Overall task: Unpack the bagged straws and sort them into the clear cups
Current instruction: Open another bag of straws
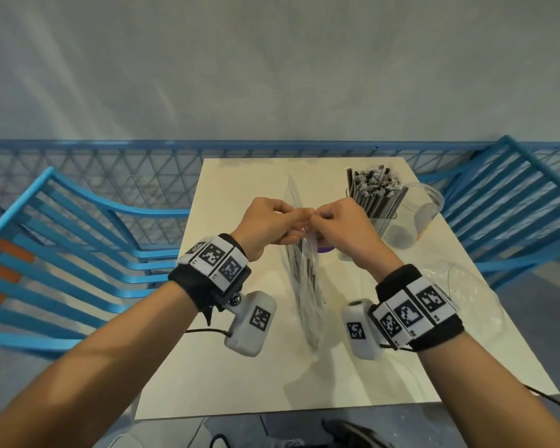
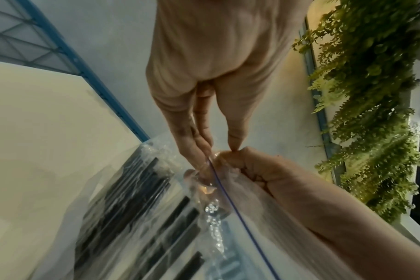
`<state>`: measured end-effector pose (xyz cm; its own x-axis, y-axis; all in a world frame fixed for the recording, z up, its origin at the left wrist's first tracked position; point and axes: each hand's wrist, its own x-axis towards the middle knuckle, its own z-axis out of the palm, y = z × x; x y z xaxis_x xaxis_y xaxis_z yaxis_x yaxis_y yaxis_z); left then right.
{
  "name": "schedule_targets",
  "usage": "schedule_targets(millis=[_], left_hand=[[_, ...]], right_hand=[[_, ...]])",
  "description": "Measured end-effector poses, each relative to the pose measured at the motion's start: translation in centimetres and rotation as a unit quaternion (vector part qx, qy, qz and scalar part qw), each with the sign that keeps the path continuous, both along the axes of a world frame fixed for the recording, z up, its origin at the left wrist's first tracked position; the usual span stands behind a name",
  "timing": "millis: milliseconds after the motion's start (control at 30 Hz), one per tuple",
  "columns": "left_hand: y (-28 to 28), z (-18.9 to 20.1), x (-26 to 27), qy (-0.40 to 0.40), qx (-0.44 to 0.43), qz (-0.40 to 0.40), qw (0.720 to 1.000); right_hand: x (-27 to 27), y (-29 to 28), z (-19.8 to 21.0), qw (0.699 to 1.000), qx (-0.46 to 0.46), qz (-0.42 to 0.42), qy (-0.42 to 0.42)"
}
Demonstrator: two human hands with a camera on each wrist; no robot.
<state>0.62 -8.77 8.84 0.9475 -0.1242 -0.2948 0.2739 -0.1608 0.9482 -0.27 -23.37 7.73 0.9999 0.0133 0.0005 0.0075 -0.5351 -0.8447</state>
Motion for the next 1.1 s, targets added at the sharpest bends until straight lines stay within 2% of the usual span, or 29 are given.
schedule_targets(millis=[67, 200, 267, 567, 733, 933, 1100], left_hand=[[0.0, -0.2, 0.4, 0.009, -0.005, 0.006, 1.0], [0.0, -0.1, 0.7, 0.037, -0.031, -0.013, 0.999], [-0.2, 0.1, 0.7, 0.046, -0.032, -0.013, 0.998], [-0.7, 0.5, 1.1, 0.039, 0.061, -0.012, 0.997], [-0.6, 0.5, 0.5, 0.038, 0.106, -0.058, 0.992], [0.0, 0.2, 0.7, 0.034, 0.066, -0.038, 0.996], [-0.6, -0.3, 0.8, 0.026, 0.043, -0.023, 0.998]], right_hand=[[0.1, -0.2, -0.1, 1.0, 0.011, 0.0, 0.005], [0.2, -1.0, -0.5, 0.994, 0.09, -0.025, 0.053], [0.2, -1.1, -0.4, 0.994, 0.087, -0.026, 0.065], [-0.6, -1.3, 0.8, 0.982, 0.111, 0.076, 0.129], [-0.8, -1.5, 0.6, 0.976, 0.136, 0.075, 0.149], [-0.1, -1.7, 0.0, 0.972, 0.185, -0.004, 0.143], [-0.3, -1.2, 0.2, 0.96, 0.21, 0.009, 0.186]])
